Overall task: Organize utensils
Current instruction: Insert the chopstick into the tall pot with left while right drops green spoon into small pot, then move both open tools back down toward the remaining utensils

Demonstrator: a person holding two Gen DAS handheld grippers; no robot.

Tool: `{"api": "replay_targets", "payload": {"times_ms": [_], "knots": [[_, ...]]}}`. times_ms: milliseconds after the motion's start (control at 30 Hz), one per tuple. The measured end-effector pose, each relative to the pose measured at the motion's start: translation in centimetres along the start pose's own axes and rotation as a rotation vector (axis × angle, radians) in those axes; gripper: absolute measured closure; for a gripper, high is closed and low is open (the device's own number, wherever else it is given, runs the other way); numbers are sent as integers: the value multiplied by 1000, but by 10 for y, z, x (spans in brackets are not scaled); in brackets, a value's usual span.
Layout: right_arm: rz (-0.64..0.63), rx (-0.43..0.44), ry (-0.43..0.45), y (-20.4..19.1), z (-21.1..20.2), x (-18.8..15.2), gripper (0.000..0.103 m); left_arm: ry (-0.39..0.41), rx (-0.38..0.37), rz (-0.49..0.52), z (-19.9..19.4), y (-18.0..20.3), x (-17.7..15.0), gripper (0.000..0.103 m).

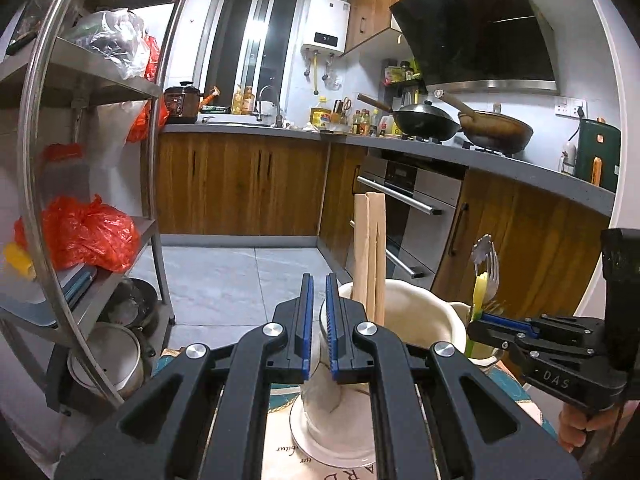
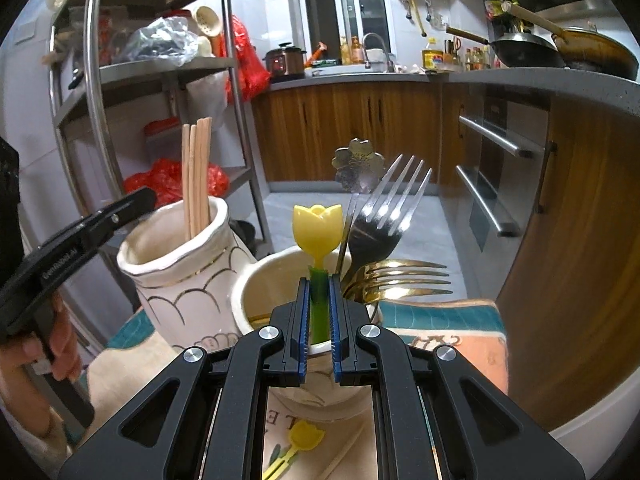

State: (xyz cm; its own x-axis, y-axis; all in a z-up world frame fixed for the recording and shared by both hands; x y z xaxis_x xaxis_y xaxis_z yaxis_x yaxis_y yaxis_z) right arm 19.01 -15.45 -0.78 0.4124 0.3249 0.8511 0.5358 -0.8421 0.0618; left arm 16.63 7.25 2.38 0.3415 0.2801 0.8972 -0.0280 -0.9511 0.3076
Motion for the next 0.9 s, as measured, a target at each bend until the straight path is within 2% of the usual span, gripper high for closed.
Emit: {"api": "replay_targets", "payload": {"times_ms": [33,200,367,433,567,633,733,900], "knots": [[-1,0,4,0,-2,0,82,-3,0,2,-1,1,0,97],[7,-5,38,1,-16,-1,77,-13,7,21,-10,1,0,97],[38,-10,70,5,-36,-5,63,-44,16,35,-19,1,-5,93],[43,-13,73,6,-43,-7,52,-57,15,37,-22,0,-9,80],[57,-27,81,7,-60,-16,34,-73,19,42,-34,-2,-16,62],[61,-43,75,8,-66,-21,20,-83,13,37,-40,-2,-19,45],[75,-60,56,10,-73,-29,16,-87,12,39,-51,-2,-27,32],[79,-80,-11,9,-73,-45,12,-109,27,56,-62,-1,-39,16]]}}
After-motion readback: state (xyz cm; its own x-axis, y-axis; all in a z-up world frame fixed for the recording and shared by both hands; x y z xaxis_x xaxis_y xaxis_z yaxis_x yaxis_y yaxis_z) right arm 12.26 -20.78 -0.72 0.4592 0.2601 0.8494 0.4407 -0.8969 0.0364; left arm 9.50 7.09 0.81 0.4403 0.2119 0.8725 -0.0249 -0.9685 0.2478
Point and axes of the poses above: each gripper's, at about its wrist camera, not at the fingertips, and z roughly the way its jaws point, y to its right, x to its top, the point moved 3 cm from there along z, roughly the way its jaws point, and after that the axes turned 12 degrees about -z, right-handed, at the moved point
